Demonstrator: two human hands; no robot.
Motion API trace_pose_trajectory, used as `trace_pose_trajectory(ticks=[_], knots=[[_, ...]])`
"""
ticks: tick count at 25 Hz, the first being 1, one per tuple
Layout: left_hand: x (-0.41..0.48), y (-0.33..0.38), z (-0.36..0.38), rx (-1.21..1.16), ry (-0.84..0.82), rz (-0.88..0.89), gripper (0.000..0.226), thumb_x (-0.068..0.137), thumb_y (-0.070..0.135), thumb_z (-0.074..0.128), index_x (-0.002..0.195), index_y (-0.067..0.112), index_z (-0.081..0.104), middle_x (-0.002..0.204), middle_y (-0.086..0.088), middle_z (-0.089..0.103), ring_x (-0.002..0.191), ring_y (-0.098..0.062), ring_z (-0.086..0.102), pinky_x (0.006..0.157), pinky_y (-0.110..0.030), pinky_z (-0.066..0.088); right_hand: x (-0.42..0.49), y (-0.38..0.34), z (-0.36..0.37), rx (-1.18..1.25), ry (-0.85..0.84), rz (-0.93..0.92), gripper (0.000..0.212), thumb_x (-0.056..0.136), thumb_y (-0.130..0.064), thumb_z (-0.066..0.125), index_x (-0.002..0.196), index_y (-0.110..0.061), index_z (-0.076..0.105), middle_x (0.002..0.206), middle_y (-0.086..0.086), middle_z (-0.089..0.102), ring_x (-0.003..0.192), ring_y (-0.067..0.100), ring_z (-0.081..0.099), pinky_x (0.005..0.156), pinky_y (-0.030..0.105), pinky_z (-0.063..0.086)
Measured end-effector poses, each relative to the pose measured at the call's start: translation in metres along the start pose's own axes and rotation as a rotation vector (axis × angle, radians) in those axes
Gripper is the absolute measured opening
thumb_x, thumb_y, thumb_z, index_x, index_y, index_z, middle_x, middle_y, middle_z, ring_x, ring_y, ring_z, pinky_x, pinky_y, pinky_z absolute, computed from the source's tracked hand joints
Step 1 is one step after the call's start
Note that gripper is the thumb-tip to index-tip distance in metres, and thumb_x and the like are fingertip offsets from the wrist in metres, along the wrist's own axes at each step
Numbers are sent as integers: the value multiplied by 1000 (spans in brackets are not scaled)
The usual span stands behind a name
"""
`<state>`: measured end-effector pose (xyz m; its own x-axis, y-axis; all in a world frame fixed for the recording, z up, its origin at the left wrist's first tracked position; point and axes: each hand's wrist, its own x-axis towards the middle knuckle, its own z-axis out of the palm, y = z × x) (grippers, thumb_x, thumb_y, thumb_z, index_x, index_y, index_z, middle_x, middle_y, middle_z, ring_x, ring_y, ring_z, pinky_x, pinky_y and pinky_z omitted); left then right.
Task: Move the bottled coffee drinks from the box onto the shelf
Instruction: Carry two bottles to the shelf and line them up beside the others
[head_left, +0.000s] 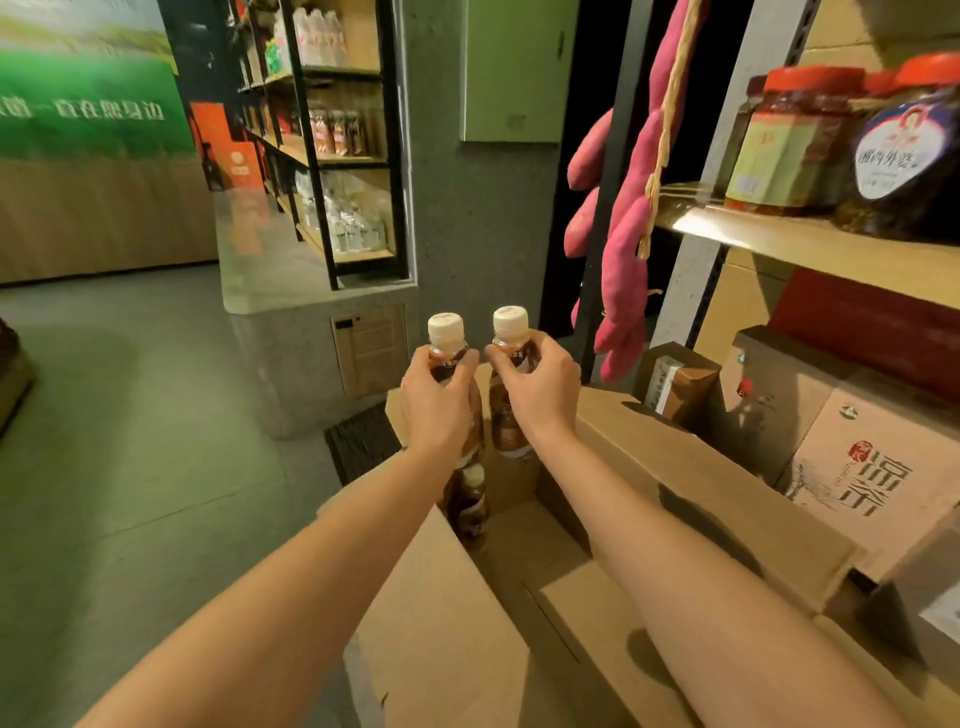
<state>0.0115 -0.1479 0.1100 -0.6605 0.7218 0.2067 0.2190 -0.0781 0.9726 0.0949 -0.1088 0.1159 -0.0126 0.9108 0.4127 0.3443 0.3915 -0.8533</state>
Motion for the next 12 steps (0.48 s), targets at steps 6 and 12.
trace_pose_trajectory(ticks=[6,12], knots=[[52,38,-142,-5,-6,121,20,88,30,61,104,18,60,102,-1,64,99,-17,60,95,-40,47,-12,-120,68,-11,-77,-150,36,79,-42,70,100,-13,67,98,0,70,84,5,56,70,21,42],[149,20,-310,11,22,164,10,79,33,72,83,25,69,88,-2,72,88,-22,67,88,-45,52,-28,-201,217,43,-210,-236,31,77,-41,72,90,-13,71,86,-2,71,80,9,63,68,24,49]])
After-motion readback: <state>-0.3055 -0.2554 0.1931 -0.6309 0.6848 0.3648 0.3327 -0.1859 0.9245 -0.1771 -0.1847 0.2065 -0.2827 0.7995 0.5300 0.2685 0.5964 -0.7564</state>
